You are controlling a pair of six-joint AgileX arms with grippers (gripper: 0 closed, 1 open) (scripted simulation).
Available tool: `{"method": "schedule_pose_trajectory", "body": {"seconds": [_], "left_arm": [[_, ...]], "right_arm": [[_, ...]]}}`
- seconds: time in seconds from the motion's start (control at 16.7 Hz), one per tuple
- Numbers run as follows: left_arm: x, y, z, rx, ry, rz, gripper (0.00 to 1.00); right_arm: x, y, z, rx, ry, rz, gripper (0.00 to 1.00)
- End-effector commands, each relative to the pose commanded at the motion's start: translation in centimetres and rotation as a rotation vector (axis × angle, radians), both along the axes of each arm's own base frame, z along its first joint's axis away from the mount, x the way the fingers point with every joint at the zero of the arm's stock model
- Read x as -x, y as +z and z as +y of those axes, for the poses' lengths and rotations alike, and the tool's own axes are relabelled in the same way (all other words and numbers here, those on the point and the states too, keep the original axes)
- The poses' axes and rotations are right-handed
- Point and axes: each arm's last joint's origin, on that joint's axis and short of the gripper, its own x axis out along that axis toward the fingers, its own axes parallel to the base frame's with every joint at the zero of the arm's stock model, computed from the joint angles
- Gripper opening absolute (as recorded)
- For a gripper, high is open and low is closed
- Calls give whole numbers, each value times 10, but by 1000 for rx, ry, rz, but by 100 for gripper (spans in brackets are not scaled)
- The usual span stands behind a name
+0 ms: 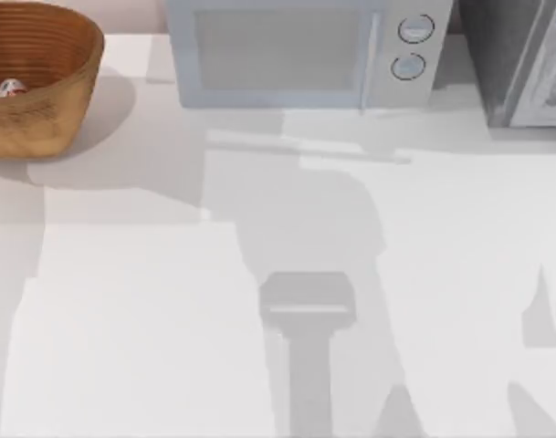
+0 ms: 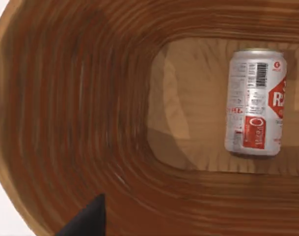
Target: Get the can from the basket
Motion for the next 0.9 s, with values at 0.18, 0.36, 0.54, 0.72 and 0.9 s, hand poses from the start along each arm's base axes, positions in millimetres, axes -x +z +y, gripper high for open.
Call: {"method": "schedule_pose_trajectory", "body": {"seconds": [0.18, 0.36, 0.54, 0.72, 0.9], "left_arm": [[-28, -40, -4, 42, -31, 75, 100], [-41, -72, -10, 74, -52, 124, 100], [-47, -87, -14, 89, -62, 141, 100], [-47, -88, -14, 89, -62, 142, 100], [-47, -87, -12, 88, -58, 137, 100]], "right_arm": [[0, 0, 0, 0, 0, 0, 100], [0, 0, 0, 0, 0, 0, 100], [0, 0, 0, 0, 0, 0, 100], [0, 0, 0, 0, 0, 0, 100], [0, 0, 0, 0, 0, 0, 100]]}}
